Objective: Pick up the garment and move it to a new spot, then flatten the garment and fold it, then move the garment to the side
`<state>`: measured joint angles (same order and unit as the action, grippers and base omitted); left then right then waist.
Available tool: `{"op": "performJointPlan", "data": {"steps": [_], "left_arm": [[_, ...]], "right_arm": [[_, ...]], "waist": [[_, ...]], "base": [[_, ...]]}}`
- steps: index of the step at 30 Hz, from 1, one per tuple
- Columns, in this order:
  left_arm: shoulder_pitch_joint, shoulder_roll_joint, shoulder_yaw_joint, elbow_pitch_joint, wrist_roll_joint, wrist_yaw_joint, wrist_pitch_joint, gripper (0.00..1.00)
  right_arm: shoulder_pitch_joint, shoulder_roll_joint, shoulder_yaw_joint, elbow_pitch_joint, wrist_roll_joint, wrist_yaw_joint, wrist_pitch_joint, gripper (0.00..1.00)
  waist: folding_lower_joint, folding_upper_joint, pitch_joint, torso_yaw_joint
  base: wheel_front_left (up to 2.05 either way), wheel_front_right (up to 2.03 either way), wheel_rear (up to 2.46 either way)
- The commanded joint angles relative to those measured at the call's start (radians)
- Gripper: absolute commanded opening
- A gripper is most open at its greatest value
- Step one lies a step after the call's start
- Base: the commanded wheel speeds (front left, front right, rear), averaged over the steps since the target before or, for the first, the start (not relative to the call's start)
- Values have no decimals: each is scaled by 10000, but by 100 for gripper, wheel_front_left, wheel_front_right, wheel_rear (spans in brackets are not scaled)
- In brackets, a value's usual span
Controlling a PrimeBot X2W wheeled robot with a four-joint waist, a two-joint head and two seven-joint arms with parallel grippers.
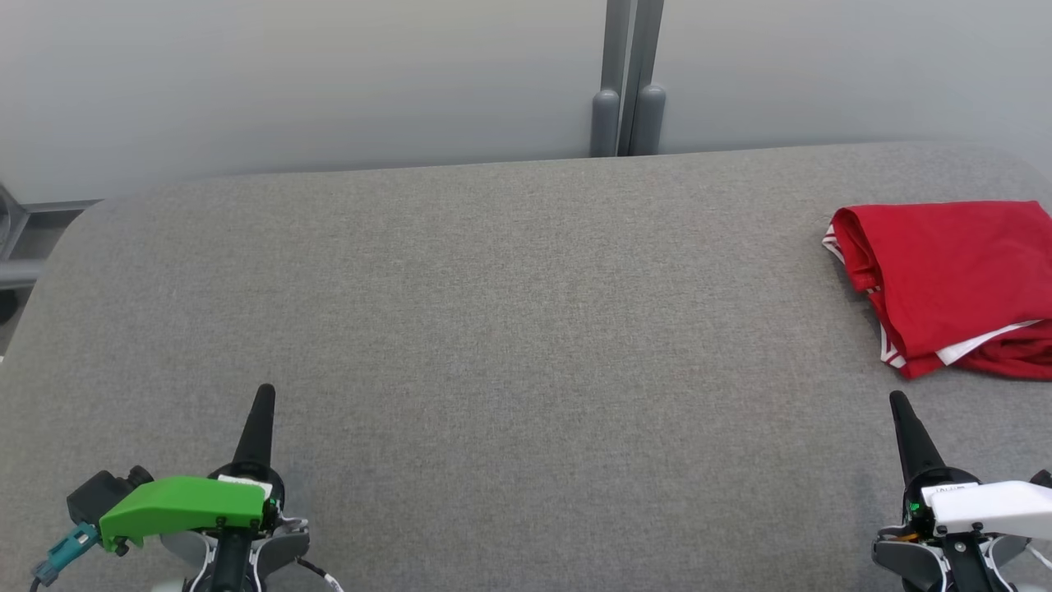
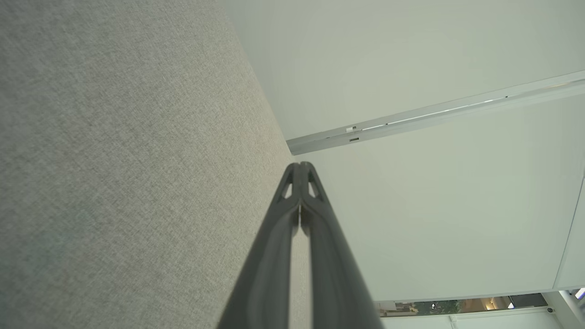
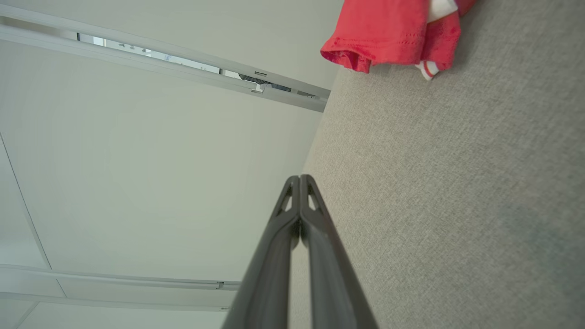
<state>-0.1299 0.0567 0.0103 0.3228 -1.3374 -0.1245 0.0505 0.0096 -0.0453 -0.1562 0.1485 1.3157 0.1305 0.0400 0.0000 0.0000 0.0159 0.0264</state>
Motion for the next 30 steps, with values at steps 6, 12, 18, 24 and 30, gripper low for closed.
{"op": "performJointPlan", "data": {"steps": [6,12,18,24,30], "left_arm": [[-267,-2,75,-126,-723,-81,187,0],[-299,-16,95,-146,-1168,-75,310,0],[-337,-28,117,-175,-1587,-75,431,0],[-364,-40,136,-192,-2030,-80,536,0],[-405,-55,155,-215,-2407,-85,642,0]], "right_arm": [[6,-63,-98,-135,768,4,141,0],[12,-66,-141,-154,1268,4,224,0],[17,-67,-185,-176,1743,4,307,0],[23,-67,-224,-194,2189,4,398,0],[28,-69,-264,-211,2632,4,461,0]], "waist": [[0,0,-25,-49],[0,0,-46,-90],[0,0,-66,-131],[0,0,-87,-172],[0,0,-107,-213]], "base": [[0,0,0],[0,0,0],[0,0,0],[0,0,0],[0,0,0]]}}
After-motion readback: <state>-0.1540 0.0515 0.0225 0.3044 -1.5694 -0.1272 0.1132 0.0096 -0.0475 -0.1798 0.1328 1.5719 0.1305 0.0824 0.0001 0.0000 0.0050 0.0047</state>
